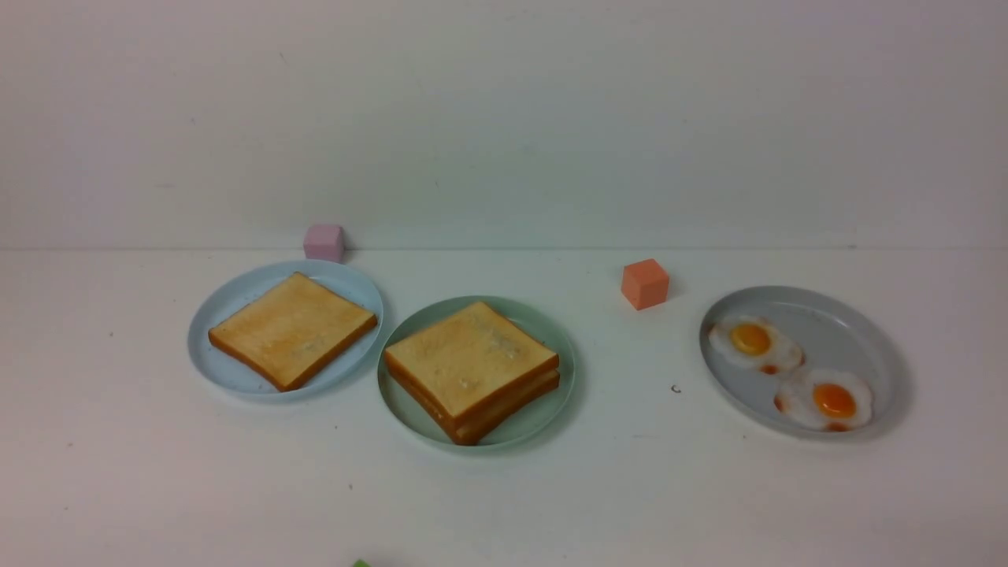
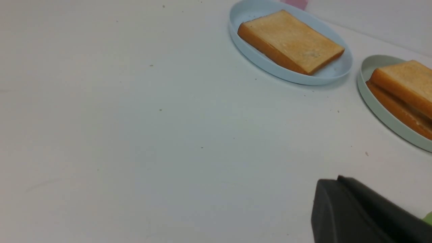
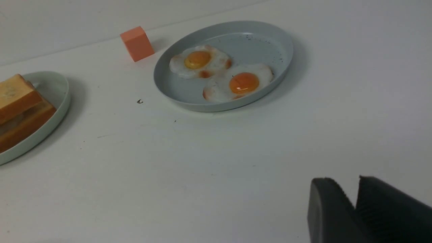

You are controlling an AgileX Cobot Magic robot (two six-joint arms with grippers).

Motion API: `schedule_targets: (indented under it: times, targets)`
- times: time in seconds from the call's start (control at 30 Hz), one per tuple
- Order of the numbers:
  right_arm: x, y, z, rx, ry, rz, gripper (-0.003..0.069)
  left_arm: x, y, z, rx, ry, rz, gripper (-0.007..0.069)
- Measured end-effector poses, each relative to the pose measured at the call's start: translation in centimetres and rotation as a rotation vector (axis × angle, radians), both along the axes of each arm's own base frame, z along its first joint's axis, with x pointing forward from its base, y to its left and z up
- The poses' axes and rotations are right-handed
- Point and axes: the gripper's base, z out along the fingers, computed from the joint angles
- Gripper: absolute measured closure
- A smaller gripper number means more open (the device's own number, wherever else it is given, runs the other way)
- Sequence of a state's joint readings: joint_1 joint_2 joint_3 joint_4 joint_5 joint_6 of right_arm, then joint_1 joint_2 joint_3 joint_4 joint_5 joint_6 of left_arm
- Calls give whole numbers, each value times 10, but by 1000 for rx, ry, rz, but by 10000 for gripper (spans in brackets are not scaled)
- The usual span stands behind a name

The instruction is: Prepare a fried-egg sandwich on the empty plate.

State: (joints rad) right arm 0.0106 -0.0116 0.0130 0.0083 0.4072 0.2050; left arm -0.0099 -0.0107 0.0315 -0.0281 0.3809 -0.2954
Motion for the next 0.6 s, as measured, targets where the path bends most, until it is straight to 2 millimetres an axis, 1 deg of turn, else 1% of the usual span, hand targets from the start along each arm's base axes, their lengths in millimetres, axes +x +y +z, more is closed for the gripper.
schedule_targets:
  times: [0.6]
  targets:
    - [0, 0, 0, 0, 0, 0, 484, 0, 0, 0, 0, -1, 0, 623]
